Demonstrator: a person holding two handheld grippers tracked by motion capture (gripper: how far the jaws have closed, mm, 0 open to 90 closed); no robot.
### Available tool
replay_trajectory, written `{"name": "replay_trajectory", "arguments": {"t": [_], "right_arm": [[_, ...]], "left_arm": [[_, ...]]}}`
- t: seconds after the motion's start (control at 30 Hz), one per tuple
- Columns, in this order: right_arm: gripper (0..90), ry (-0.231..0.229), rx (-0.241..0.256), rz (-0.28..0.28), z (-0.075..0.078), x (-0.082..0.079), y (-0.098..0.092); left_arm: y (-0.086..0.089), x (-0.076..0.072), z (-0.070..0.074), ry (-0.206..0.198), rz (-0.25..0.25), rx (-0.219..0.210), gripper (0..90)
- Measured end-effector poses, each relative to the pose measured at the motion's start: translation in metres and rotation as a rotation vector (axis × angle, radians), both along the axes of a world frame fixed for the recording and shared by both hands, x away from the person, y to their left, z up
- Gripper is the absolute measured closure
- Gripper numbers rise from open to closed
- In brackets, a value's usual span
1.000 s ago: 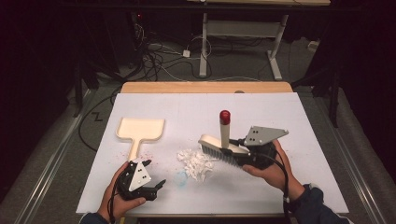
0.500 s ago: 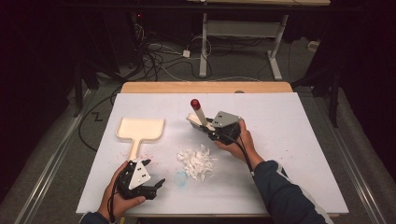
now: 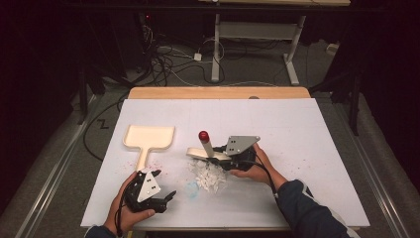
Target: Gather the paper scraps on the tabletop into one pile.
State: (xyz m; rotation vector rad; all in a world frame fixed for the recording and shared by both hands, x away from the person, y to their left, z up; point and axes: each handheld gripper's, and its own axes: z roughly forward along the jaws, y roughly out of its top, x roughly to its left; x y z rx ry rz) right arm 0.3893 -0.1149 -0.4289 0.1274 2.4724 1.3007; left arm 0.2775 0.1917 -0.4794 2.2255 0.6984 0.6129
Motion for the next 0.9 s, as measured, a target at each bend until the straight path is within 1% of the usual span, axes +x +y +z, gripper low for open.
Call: {"name": "replay_trajectory", "arguments": {"t": [0.1, 0.17, 0.2, 0.27, 0.33, 0.4, 0.43, 0.47, 0.57, 0.63, 0.73, 0.77, 0.83, 0.9], "right_arm": [[67.8, -0.022, 0.023, -0.032, 0.008, -0.003, -0.007], [67.8, -0.021, 0.047, -0.047, 0.014, -0.004, -0.013], [67.8, -0.036, 0.056, -0.071, 0.017, -0.006, -0.017], [67.8, -0.042, 0.07, -0.108, 0.024, -0.007, -0.027], [67.8, -0.05, 0.085, -0.159, 0.031, -0.01, -0.037], [67.8, -0.042, 0.095, -0.194, 0.039, -0.012, -0.05], [67.8, -0.043, 0.098, -0.222, 0.042, -0.015, -0.057], [67.8, -0.039, 0.095, -0.237, 0.046, -0.018, -0.064], [67.8, -0.014, 0.093, -0.28, 0.052, -0.028, -0.09], [67.8, 0.01, 0.087, -0.302, 0.051, -0.035, -0.106], [67.9, 0.042, 0.047, -0.348, 0.044, -0.044, -0.121], [67.9, 0.055, 0.036, -0.365, 0.041, -0.047, -0.123], [67.9, 0.086, 0.017, -0.377, 0.033, -0.051, -0.123], [67.9, 0.112, -0.01, -0.372, 0.026, -0.055, -0.115]], "left_arm": [[0.0, 0.0, 0.0, -0.001, -0.001, -0.001, 17.8], [-0.001, 0.0, 0.0, -0.001, -0.002, 0.005, 17.9], [-0.001, 0.0, 0.0, 0.001, -0.002, 0.006, 17.9], [-0.001, 0.0, 0.0, 0.003, -0.003, 0.009, 17.9], [-0.002, 0.0, 0.0, 0.003, -0.003, 0.012, 17.9], [-0.002, 0.0, -0.001, 0.003, -0.002, 0.015, 17.9], [-0.002, 0.0, 0.0, 0.003, -0.001, 0.014, 17.9], [-0.002, -0.001, 0.0, 0.003, 0.001, 0.011, 17.9], [-0.002, -0.001, -0.001, 0.005, 0.003, 0.01, 17.9], [-0.003, -0.001, -0.001, 0.006, 0.002, 0.018, 17.9], [-0.005, -0.001, 0.0, 0.002, -0.003, 0.024, 17.9], [-0.005, -0.001, 0.0, 0.001, -0.005, 0.026, 17.9], [-0.006, -0.001, 0.0, 0.001, -0.005, 0.026, 17.9], [-0.006, 0.0, 0.0, 0.001, -0.007, 0.027, 17.9]]}}
